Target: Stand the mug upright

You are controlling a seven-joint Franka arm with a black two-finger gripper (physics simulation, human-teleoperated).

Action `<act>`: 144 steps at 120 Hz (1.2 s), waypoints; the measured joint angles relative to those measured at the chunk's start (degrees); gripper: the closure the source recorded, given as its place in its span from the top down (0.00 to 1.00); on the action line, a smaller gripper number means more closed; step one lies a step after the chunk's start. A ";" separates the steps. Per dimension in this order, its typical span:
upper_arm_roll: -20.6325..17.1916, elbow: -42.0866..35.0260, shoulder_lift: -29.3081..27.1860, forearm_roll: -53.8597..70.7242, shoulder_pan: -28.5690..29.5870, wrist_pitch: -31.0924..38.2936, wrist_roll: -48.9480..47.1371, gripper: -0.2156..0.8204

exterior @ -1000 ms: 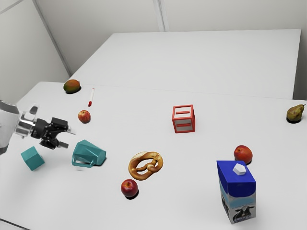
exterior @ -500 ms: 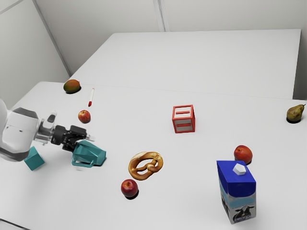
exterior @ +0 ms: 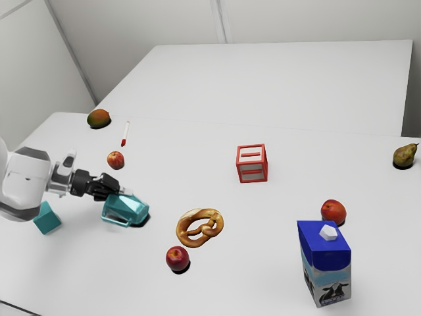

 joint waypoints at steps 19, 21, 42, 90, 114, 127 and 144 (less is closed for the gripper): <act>-0.38 1.69 -3.41 -0.32 -0.85 -0.27 0.37 0.05; -0.69 2.34 -3.62 -0.30 -0.86 -0.27 0.33 0.05; -7.19 13.01 -3.82 9.07 -2.03 1.63 -1.13 0.04; -18.41 15.84 -1.07 64.04 -8.12 19.51 -19.44 0.03; -18.43 10.87 -3.16 63.48 -8.36 28.36 -30.62 0.03; -18.41 8.70 -2.95 62.16 -8.27 30.67 -35.38 0.03; -18.40 7.56 -2.36 61.52 -8.10 32.30 -40.48 0.03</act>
